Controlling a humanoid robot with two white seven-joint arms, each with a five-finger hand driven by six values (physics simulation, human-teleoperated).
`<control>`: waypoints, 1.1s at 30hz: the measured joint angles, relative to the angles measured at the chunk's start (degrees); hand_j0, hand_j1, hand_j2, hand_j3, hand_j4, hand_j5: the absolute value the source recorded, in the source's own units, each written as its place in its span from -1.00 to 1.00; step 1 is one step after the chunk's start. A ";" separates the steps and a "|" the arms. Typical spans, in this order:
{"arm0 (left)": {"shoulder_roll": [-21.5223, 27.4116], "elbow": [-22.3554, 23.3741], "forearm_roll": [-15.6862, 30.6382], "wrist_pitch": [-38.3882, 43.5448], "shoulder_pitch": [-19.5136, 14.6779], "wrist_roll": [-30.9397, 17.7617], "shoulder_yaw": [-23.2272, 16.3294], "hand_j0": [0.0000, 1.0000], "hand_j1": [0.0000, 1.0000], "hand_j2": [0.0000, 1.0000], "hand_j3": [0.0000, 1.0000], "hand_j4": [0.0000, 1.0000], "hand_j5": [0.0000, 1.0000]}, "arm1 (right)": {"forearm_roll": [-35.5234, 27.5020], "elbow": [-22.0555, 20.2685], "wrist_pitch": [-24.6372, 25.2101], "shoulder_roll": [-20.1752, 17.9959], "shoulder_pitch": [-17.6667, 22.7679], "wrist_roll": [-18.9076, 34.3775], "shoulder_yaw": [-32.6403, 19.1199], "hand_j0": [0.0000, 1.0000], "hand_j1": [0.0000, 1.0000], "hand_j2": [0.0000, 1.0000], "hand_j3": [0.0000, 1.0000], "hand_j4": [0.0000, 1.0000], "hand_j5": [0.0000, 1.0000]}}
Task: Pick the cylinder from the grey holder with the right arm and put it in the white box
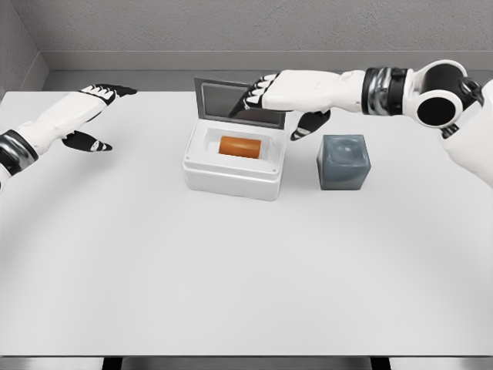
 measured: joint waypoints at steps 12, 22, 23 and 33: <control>-3.19 7.58 0.54 0.07 -15.46 -3.54 -3.19 1.00 1.00 1.00 1.00 1.00 1.00 | -3.37 -13.79 -7.80 -20.94 24.53 0.00 -26.89 1.00 1.00 1.00 1.00 1.00 1.00; -12.35 20.95 0.30 -0.09 -22.50 -17.22 -5.22 1.00 1.00 1.00 1.00 1.00 1.00 | -3.65 -13.95 -8.07 -22.82 25.67 0.00 -29.26 1.00 1.00 1.00 1.00 1.00 1.00; -12.52 21.10 0.53 -0.09 -22.50 -17.32 -5.18 1.00 1.00 1.00 1.00 1.00 1.00 | -3.65 -13.95 -8.07 -22.84 25.67 0.00 -29.29 1.00 1.00 1.00 1.00 1.00 1.00; -14.61 19.57 3.69 -0.07 -22.94 -13.76 -7.69 1.00 1.00 1.00 1.00 1.00 1.00 | -3.63 -13.95 -8.08 -22.47 25.58 0.00 -29.35 1.00 1.00 1.00 1.00 1.00 1.00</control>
